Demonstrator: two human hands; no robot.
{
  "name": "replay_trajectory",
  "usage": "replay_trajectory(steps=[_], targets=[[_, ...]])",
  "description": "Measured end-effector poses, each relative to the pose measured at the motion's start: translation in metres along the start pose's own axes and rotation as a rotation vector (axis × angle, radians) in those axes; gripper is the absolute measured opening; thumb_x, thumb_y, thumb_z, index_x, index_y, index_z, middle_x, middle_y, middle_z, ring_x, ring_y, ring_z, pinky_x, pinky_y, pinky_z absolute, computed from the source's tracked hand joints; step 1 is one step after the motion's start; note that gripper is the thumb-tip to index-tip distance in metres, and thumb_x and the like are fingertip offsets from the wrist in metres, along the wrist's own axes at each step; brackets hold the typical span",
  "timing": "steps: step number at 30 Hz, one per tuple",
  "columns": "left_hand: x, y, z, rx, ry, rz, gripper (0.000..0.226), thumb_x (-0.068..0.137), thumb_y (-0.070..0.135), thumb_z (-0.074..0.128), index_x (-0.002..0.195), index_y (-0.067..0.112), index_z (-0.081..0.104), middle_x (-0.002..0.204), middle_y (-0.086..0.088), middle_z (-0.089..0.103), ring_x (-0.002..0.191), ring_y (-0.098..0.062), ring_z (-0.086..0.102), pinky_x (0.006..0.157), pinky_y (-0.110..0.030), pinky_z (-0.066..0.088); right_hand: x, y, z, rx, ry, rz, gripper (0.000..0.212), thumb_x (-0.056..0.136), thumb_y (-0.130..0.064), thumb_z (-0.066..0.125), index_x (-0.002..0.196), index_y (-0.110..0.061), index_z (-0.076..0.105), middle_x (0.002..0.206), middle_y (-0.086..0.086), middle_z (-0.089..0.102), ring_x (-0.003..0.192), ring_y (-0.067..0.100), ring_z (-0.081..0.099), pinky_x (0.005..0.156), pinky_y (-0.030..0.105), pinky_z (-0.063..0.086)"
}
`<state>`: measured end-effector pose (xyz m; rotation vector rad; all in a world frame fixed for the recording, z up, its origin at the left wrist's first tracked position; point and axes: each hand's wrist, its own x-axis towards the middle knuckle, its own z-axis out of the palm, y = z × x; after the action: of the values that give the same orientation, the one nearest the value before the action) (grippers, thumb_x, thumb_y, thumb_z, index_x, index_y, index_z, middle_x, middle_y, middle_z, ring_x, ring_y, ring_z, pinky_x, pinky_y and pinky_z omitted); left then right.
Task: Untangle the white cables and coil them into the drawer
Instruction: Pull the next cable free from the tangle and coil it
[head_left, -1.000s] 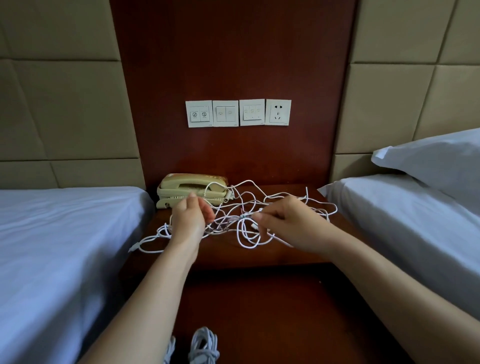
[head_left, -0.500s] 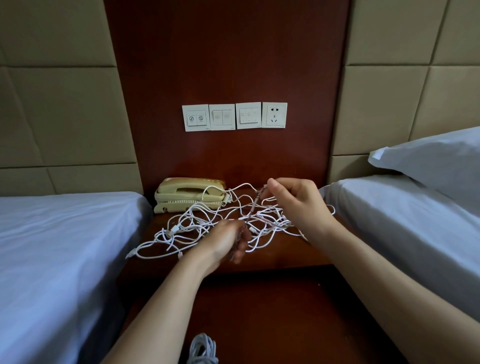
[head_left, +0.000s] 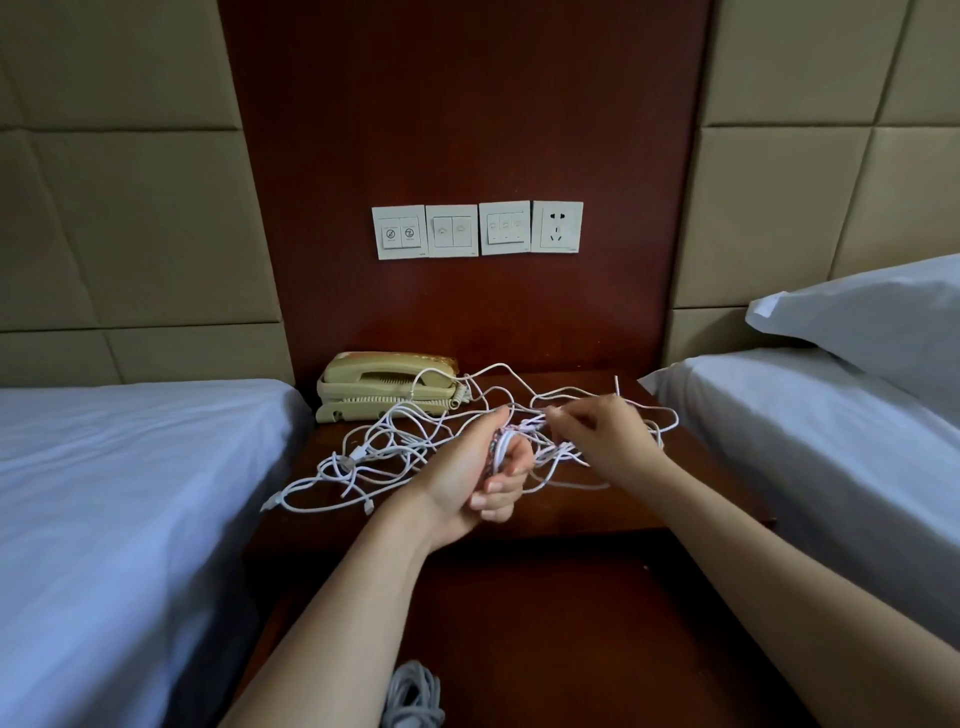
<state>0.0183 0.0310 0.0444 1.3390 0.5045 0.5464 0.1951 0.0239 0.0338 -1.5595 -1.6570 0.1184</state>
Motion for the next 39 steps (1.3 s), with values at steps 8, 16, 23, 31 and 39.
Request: replay_trajectory(steps=[8,16,23,31,39], targets=[[0.002,0.006,-0.003,-0.253,0.171,0.132,0.049,0.101,0.034,0.019,0.062,0.011,0.037,0.040,0.006,0.028,0.028,-0.004,0.022,0.032,-0.016,0.022,-0.017,-0.015,0.019,-0.093,-0.277,-0.060,0.030,0.093,-0.027,0.056,0.071,-0.010,0.068,0.051,-0.003,0.051,0.047,0.007,0.041,0.052,0.023,0.030],[0.007,0.007,-0.008,-0.354,0.388,0.139,0.049,0.101,0.038,0.022,0.065,0.011,0.042,0.045,0.004,0.033,0.033,-0.008,0.026,0.037,-0.019,0.026,-0.030,-0.041,0.015,-0.250,-0.500,-0.252,0.025,0.097,-0.028,0.046,0.089,-0.011,0.063,0.076,0.005,0.061,0.067,0.018,0.053,0.067,0.040,0.046],[0.013,0.007,-0.012,-0.337,0.530,0.148,0.046,0.101,0.037,0.027,0.066,0.011,0.043,0.042,0.002,0.039,0.031,-0.010,0.036,0.038,-0.016,0.033,-0.035,-0.060,0.007,-0.244,-0.483,-0.350,0.034,0.096,-0.025,0.049,0.063,-0.016,0.049,0.060,-0.001,0.048,0.056,0.013,0.042,0.063,0.039,0.042],[0.020,-0.006,-0.016,0.099,0.617,0.132,0.063,0.101,0.043,0.016,0.061,0.007,0.047,0.034,-0.001,0.049,0.026,-0.011,0.043,0.034,-0.012,0.028,-0.026,-0.063,-0.014,0.224,-0.402,-0.238,0.023,0.092,-0.013,0.057,0.076,-0.001,0.069,0.052,-0.002,0.041,0.049,0.010,0.031,0.046,0.018,0.024],[0.018,-0.010,0.001,0.148,0.386,0.101,0.070,0.098,0.054,0.008,0.059,0.009,0.047,0.039,-0.001,0.043,0.032,-0.014,0.041,0.042,-0.023,0.031,-0.014,-0.051,-0.005,0.324,-0.135,-0.195,0.029,0.094,-0.011,0.054,0.065,-0.008,0.059,0.053,-0.005,0.052,0.046,0.000,0.042,0.050,0.013,0.031]])
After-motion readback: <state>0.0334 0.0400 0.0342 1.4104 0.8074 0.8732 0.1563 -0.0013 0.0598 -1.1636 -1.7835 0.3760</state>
